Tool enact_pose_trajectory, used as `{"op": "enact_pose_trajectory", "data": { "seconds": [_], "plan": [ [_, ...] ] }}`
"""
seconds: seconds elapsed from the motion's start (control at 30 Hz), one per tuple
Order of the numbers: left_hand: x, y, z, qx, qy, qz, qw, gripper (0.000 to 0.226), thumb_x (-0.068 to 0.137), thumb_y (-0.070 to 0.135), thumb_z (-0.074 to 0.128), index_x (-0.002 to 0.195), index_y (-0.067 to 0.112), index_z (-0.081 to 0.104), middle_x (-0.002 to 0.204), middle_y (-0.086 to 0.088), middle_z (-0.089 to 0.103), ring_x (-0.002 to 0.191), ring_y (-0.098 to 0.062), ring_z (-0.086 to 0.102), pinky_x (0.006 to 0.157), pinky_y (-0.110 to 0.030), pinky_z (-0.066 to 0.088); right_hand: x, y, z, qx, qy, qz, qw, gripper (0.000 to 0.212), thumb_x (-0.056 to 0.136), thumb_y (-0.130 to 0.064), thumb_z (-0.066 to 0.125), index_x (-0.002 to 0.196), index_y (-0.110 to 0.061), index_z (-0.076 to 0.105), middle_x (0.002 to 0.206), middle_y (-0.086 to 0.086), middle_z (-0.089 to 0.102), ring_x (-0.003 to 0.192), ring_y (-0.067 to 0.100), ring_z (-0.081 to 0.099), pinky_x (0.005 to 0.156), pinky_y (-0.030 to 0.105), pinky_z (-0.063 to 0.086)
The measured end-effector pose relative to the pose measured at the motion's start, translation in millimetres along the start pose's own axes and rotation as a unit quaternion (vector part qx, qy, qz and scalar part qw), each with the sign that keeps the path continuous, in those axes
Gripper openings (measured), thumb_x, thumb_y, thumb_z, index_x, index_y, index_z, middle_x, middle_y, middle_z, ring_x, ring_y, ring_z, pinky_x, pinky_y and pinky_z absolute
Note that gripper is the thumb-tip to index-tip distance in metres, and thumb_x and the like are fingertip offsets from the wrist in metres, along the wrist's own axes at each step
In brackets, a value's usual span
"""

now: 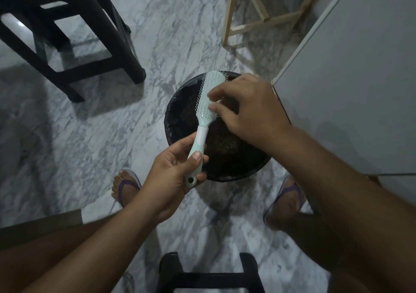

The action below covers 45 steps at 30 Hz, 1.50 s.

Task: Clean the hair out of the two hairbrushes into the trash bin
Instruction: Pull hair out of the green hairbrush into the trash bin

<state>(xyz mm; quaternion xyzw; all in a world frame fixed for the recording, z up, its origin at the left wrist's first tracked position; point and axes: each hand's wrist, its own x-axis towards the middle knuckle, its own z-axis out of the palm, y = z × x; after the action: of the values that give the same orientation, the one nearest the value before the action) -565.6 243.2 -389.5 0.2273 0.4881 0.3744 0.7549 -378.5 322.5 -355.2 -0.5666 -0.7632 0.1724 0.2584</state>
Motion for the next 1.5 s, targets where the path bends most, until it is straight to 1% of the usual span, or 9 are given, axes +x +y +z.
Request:
{"op": "enact_pose_trajectory", "data": {
  "seconds": [0.13,0.23,0.33,0.43,0.6,1.0,1.17,1.37,1.5],
  "plan": [
    [-2,-3,-2,0.081,0.003,0.036,0.996,0.04,0.093,0.008,0.062,0.126,0.029,0.069,0.108,0.002,0.07,0.094,-0.014,0.064,0.068,-0.028,0.053,6,-7,-4,-0.024,0.015,0.044,0.999,0.026,0.078,-0.041,0.08,0.099,-0.028,0.076,0.091,-0.009,0.068,0.1,0.013,0.06,0.087,0.048,0.053],
    [-1,-1,-4,0.095,0.004,0.046,0.994,0.04,0.093,0.011,0.062,0.126,0.033,0.068,0.11,0.006,0.07,0.095,-0.013,0.064,0.072,-0.029,0.053,12,-6,-13,0.049,0.008,0.075,0.996,0.017,0.083,-0.029,0.08,0.099,-0.023,0.078,0.089,-0.009,0.072,0.088,0.005,0.066,0.086,0.03,0.056],
    [0,0,-2,0.062,-0.018,0.039,0.997,0.04,0.088,0.013,0.064,0.125,0.028,0.069,0.109,0.001,0.069,0.092,-0.014,0.063,0.066,-0.029,0.051,21,4,-25,0.131,0.143,0.12,0.974,0.011,0.089,-0.017,0.073,0.099,-0.015,0.078,0.09,-0.009,0.076,0.087,-0.001,0.07,0.078,0.009,0.053],
    [-1,-3,-1,0.051,-0.026,0.031,0.998,0.041,0.085,0.014,0.065,0.124,0.025,0.07,0.105,0.0,0.07,0.09,-0.014,0.064,0.065,-0.028,0.051,26,17,-34,0.148,0.213,0.144,0.955,0.017,0.094,-0.009,0.063,0.105,-0.012,0.075,0.094,-0.011,0.076,0.093,-0.006,0.069,0.085,0.016,0.056],
    [-2,-8,0,0.057,-0.026,0.02,0.998,0.041,0.084,0.011,0.064,0.123,0.025,0.071,0.096,0.005,0.072,0.089,-0.014,0.063,0.065,-0.03,0.051,12,16,-18,0.115,0.076,0.134,0.981,0.035,0.084,-0.028,0.08,0.117,-0.021,0.072,0.11,-0.01,0.074,0.1,-0.004,0.067,0.085,0.014,0.056],
    [-1,-4,3,0.073,-0.03,0.049,0.996,0.041,0.085,0.013,0.069,0.124,0.027,0.07,0.109,0.004,0.072,0.091,-0.015,0.065,0.065,-0.029,0.052,21,25,-19,0.095,0.202,0.048,0.974,0.008,0.089,-0.012,0.074,0.096,-0.009,0.076,0.088,-0.008,0.074,0.078,0.002,0.069,0.071,0.017,0.057],
    [-1,-3,2,0.043,-0.036,0.042,0.998,0.042,0.084,0.012,0.066,0.123,0.025,0.071,0.106,0.003,0.071,0.09,-0.013,0.064,0.063,-0.028,0.051,23,25,-30,0.164,0.235,0.05,0.957,0.008,0.084,-0.013,0.08,0.088,-0.008,0.076,0.082,-0.001,0.076,0.075,0.008,0.074,0.072,0.033,0.062],
    [3,2,-6,0.012,0.015,0.037,0.999,0.039,0.084,0.011,0.066,0.121,0.023,0.072,0.098,0.003,0.072,0.088,-0.013,0.063,0.061,-0.025,0.051,32,20,-68,0.269,0.273,0.063,0.922,0.016,0.083,-0.013,0.081,0.089,-0.003,0.07,0.077,-0.001,0.074,0.065,0.009,0.073,0.057,0.018,0.054],
    [4,5,-5,0.01,0.009,0.044,0.999,0.04,0.084,0.012,0.066,0.121,0.023,0.072,0.103,0.002,0.071,0.088,-0.012,0.064,0.061,-0.024,0.051,24,25,-45,0.223,0.187,0.114,0.95,0.021,0.084,-0.022,0.081,0.093,-0.005,0.072,0.073,-0.006,0.074,0.057,0.002,0.068,0.049,0.022,0.053]
  ]
}}
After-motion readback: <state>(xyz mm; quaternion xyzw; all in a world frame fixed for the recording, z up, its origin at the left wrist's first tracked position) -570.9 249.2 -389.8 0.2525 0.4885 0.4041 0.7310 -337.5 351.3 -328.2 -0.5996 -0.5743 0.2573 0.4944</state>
